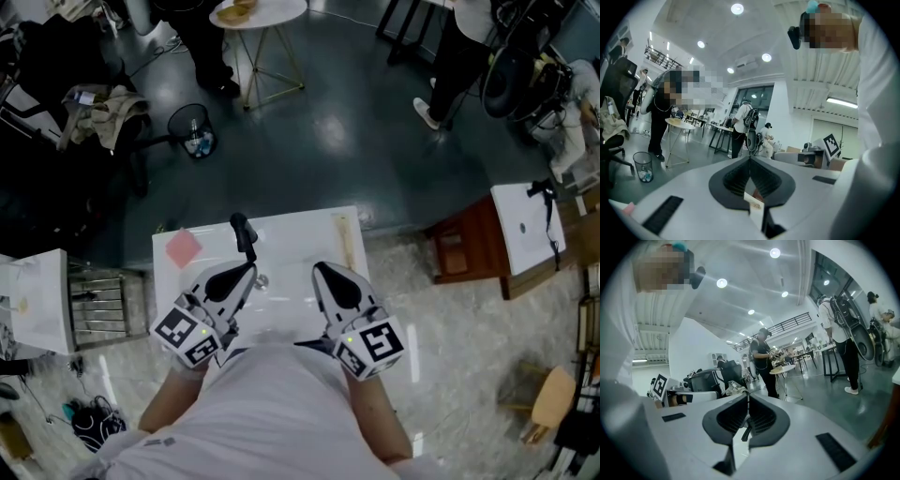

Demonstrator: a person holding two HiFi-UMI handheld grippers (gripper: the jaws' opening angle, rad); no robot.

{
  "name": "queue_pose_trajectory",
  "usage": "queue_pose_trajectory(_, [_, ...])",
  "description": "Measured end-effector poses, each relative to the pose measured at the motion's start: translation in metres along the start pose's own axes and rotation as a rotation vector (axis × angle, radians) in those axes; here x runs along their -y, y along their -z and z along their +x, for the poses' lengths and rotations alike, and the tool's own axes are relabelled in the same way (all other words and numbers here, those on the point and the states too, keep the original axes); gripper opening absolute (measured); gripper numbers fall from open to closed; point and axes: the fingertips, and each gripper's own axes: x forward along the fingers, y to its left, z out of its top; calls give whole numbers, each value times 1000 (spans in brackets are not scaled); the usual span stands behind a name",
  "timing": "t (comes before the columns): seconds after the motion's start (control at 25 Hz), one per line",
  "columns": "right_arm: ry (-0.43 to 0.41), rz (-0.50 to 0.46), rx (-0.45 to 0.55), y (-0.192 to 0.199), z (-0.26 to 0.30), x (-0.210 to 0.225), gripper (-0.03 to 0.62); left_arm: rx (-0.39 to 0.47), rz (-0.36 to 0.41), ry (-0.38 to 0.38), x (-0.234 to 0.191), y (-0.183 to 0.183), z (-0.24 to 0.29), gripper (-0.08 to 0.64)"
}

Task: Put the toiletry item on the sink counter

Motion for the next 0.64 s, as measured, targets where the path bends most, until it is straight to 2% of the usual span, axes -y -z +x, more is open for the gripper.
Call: queue_pose_trajectory(0.64, [21, 11, -18, 3, -9, 13, 21, -1, -14, -39, -3, 6, -2, 17])
